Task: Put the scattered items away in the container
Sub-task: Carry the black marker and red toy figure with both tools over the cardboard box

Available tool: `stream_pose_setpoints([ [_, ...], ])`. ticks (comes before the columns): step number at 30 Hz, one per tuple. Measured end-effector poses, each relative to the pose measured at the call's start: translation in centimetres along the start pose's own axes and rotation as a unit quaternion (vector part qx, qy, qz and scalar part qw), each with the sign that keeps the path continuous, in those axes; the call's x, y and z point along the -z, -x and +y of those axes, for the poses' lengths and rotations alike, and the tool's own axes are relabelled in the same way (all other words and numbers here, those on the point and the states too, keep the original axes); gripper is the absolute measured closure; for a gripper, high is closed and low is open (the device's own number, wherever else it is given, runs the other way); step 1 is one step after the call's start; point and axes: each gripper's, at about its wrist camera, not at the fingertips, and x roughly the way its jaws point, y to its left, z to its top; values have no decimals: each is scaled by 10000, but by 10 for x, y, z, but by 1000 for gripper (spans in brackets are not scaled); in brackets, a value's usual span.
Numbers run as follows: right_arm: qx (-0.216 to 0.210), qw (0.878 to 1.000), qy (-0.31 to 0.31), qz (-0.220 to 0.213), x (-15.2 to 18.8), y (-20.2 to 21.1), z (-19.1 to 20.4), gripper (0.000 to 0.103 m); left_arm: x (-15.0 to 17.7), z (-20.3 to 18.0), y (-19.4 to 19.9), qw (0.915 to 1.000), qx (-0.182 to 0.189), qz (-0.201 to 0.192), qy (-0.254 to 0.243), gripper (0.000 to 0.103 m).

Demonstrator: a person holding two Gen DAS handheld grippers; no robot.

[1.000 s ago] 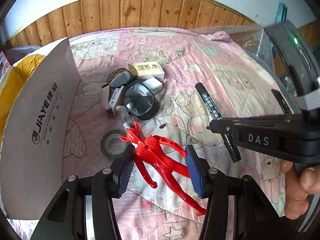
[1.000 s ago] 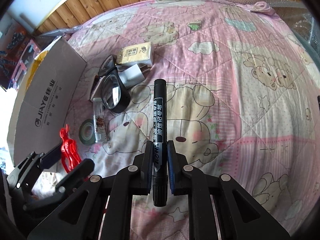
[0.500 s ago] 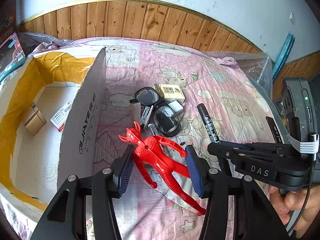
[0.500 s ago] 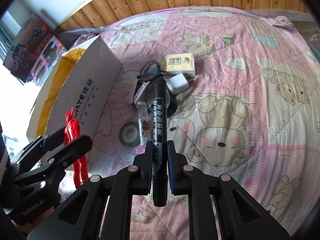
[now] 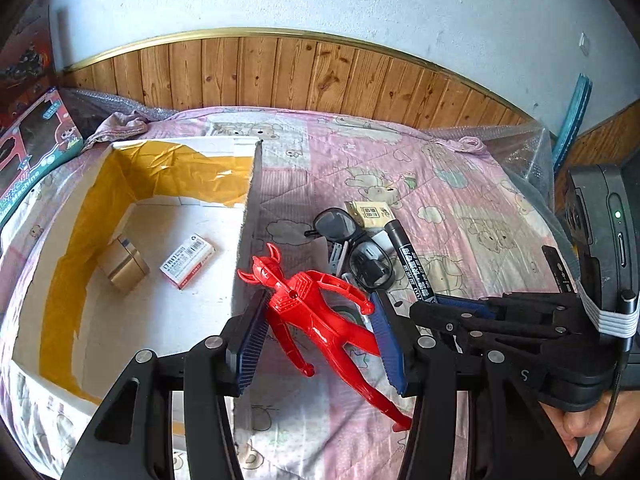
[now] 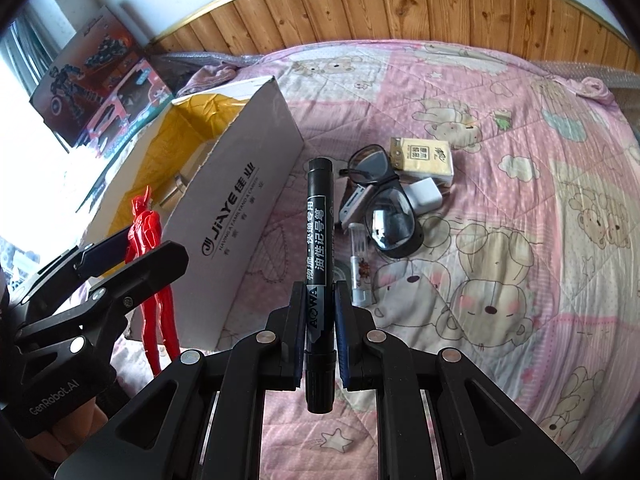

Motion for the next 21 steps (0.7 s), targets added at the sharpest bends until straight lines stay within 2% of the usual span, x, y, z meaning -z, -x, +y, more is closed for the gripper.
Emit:
stream_pose_setpoints([
  [21, 386, 9972, 571, -303, -15, -2, 72, 89, -13, 72, 37, 9987, -361, -262, 240, 51],
])
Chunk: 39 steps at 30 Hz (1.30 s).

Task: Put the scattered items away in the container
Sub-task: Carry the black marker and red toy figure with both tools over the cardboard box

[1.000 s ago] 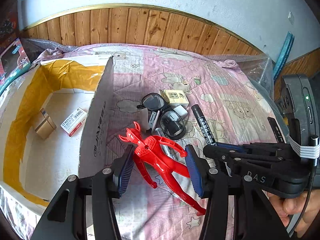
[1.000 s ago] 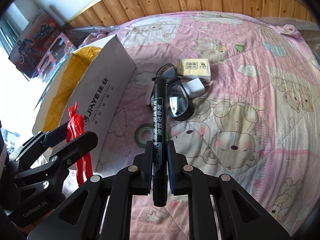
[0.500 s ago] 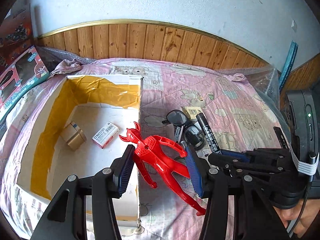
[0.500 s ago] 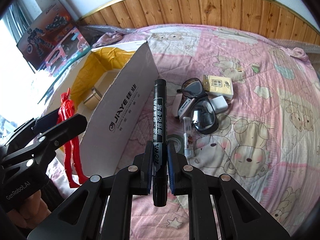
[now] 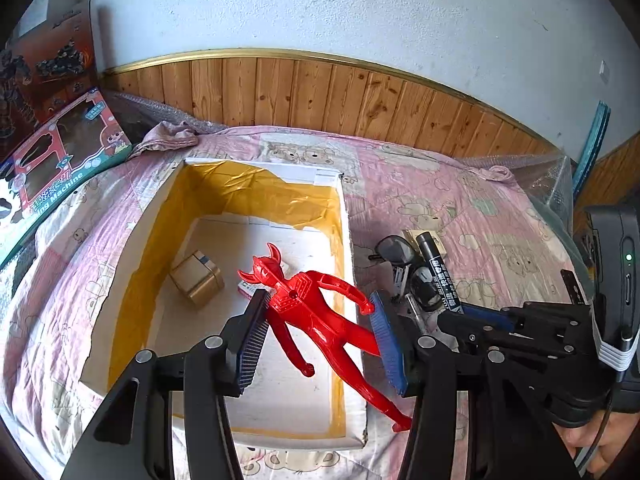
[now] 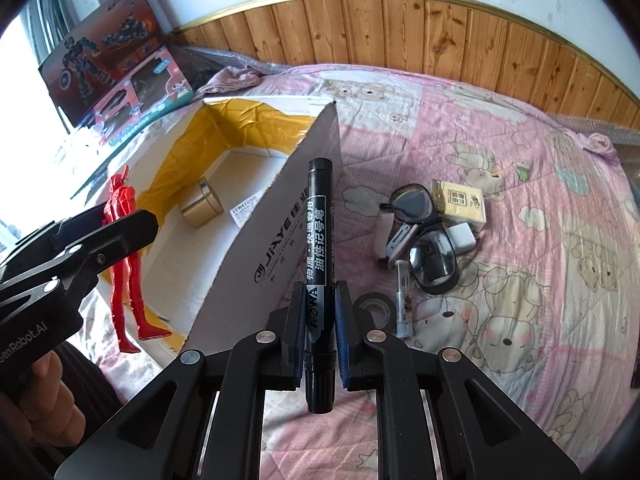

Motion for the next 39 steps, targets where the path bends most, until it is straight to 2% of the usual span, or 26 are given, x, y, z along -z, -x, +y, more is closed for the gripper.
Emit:
stream_pose_setpoints([
  [15, 120, 9981, 564, -218, -25, 7, 60, 89, -11, 44, 6, 9996, -258, -28, 107, 51],
  [29, 67, 9963, 790, -326, -48, 7, 95, 89, -14, 66, 5, 9992, -226, -15, 323, 51],
  [39, 44, 9956, 905, -247, -59, -7, 114, 89, -15, 86, 2, 9985, -185, 3, 517, 51],
])
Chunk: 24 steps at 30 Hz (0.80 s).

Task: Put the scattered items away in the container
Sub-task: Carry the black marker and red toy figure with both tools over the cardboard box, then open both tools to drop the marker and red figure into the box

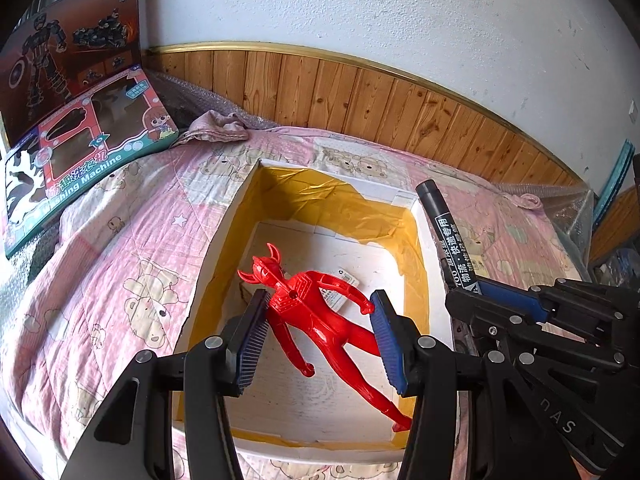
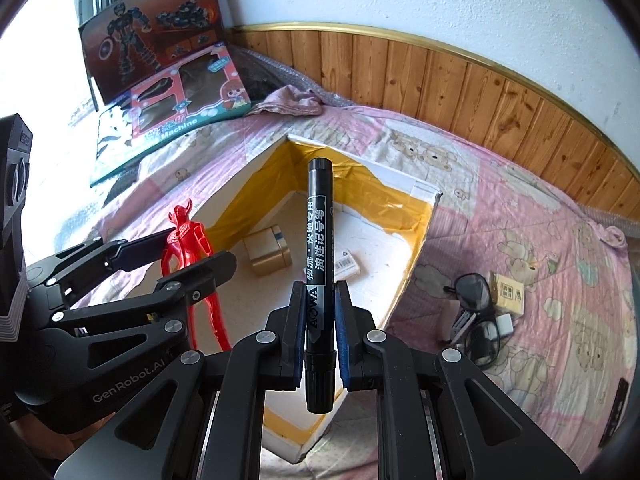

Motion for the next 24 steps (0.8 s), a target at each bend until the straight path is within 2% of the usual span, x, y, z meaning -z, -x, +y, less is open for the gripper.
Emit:
stream_pose_setpoints([
  [4, -56, 10000, -37, 74, -3, -8, 1, 89, 1, 6, -3, 10000, -1, 40, 31, 51],
  [10, -590, 9960, -515, 440, -4, -32, -10, 89, 1, 18, -12, 9997, -37, 160, 179, 51],
  [16, -698, 9934, -519, 752, 1, -56, -9, 89, -1, 31, -20, 9990, -102, 270, 330, 51],
  [24, -914, 9867, -635, 1187, 13, -83, -9, 89, -7, 26, -52, 9971, -86, 748, 105, 51],
])
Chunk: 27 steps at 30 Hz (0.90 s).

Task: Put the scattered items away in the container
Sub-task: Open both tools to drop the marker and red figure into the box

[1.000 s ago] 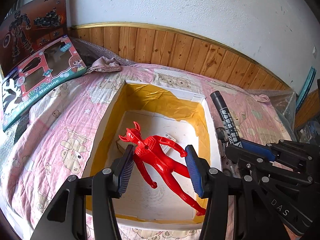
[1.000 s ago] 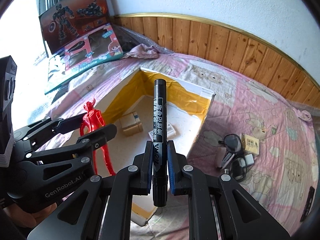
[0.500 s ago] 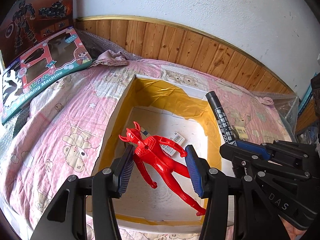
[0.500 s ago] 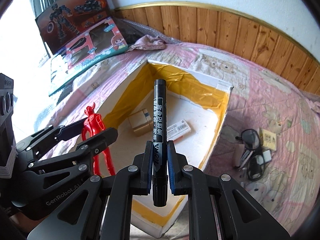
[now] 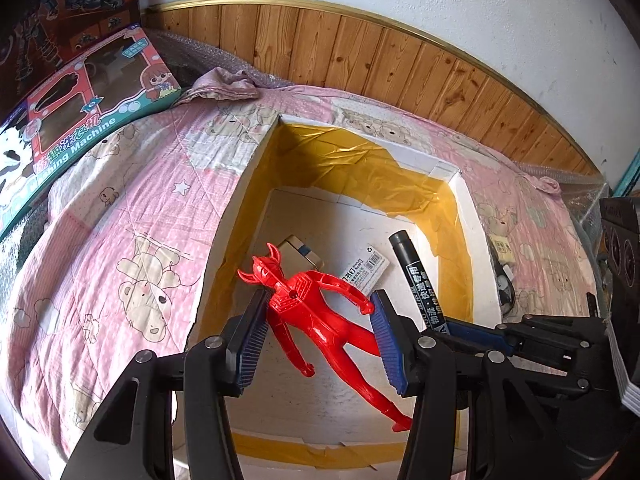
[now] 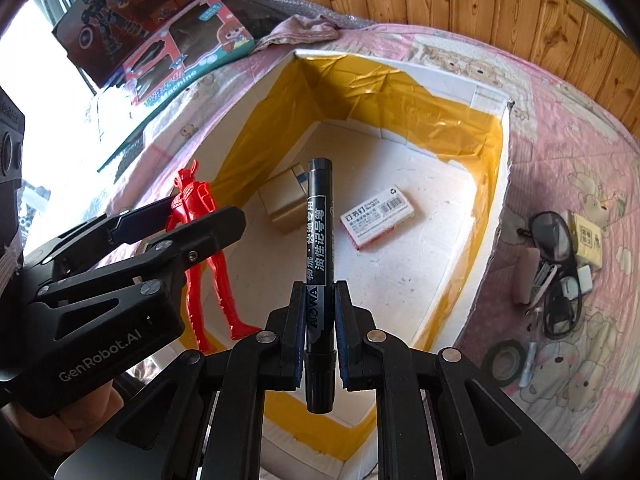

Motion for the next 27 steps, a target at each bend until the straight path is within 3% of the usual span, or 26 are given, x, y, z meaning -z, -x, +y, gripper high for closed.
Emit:
stream_pose_setpoints([
  [10, 223, 9994, 242, 114, 6, -8, 7, 88, 3, -6, -27, 9973, -429, 492, -347, 51],
  [19, 344, 9990, 283, 37, 7, -4, 4, 87, 3, -3, -28, 9976, -478, 441, -235, 50],
  [22, 356, 9991, 218, -47, 10, 2, -1, 74, 3, -2, -29, 9980, -369, 488, -185, 49],
  [27, 163, 9994, 192, -244, 19, 23, -2, 74, 4, -5, -23, 9981, -484, 308, -246, 43],
])
